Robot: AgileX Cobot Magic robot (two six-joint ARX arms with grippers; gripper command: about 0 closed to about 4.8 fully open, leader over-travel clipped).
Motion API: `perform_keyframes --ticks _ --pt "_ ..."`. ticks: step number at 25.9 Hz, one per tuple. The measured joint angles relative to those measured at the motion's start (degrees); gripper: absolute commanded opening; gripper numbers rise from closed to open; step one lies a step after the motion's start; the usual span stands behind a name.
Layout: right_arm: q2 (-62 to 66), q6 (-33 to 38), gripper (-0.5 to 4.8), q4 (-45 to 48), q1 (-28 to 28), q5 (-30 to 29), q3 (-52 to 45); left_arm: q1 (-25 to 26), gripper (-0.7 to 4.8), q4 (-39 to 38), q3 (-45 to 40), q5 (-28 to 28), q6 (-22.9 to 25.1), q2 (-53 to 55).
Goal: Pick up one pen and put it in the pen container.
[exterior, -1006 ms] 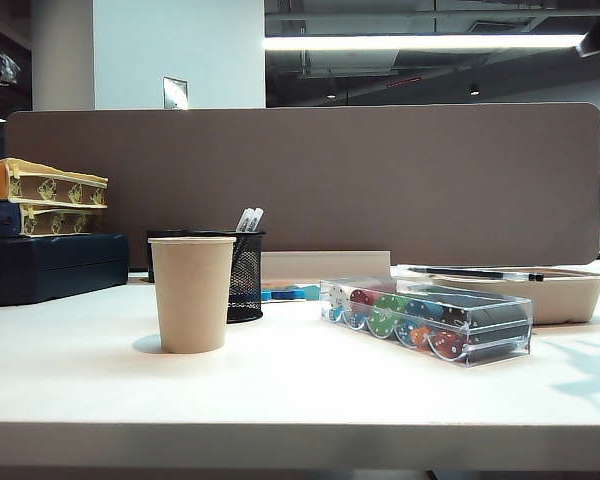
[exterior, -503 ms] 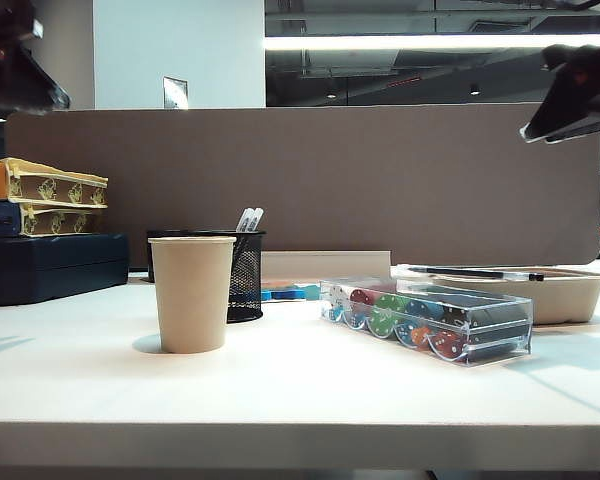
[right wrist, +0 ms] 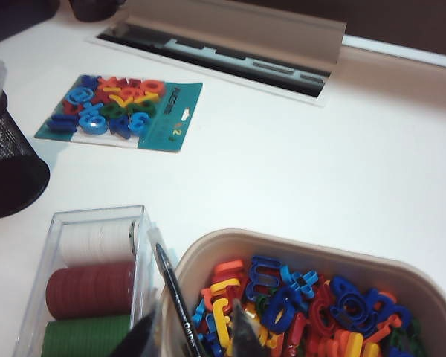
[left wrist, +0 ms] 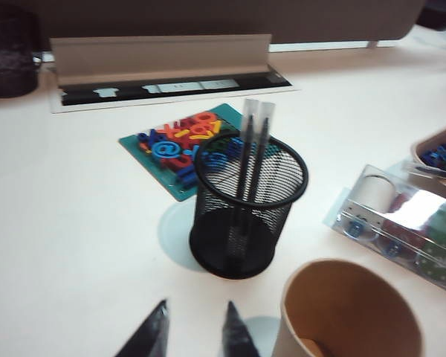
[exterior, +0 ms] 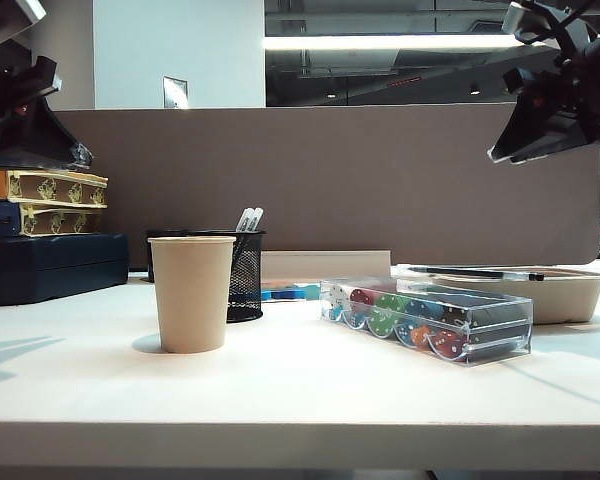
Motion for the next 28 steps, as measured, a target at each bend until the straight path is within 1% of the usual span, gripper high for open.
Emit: perform_keyframes --ticks 3,8,16,22,28 --pt "0.8 0.0 1.22 -0.4 0.0 0.0 0.0 0.0 0.89 0.2 0.0 0.1 0.0 0.0" --pt "1.9 0.0 1.22 -1.7 0.5 -2.4 0.0 0.0 0.89 0.2 0.2 2.9 -0.8 0.1" --pt "3.8 0.0 1.22 -2.4 0.6 -2.8 0.0 -0.1 0.89 0.1 7.2 3.1 -0.9 6.8" --pt "5.9 0.0 1.22 -4.5 0.6 -2.8 1.9 -0.1 0.89 -1.1 7.5 4.1 -0.9 10.0" --pt "7.3 0.0 1.22 -5.0 0.6 -3.2 2.0 -0.1 0.89 -1.9 7.5 4.3 -0.9 10.6"
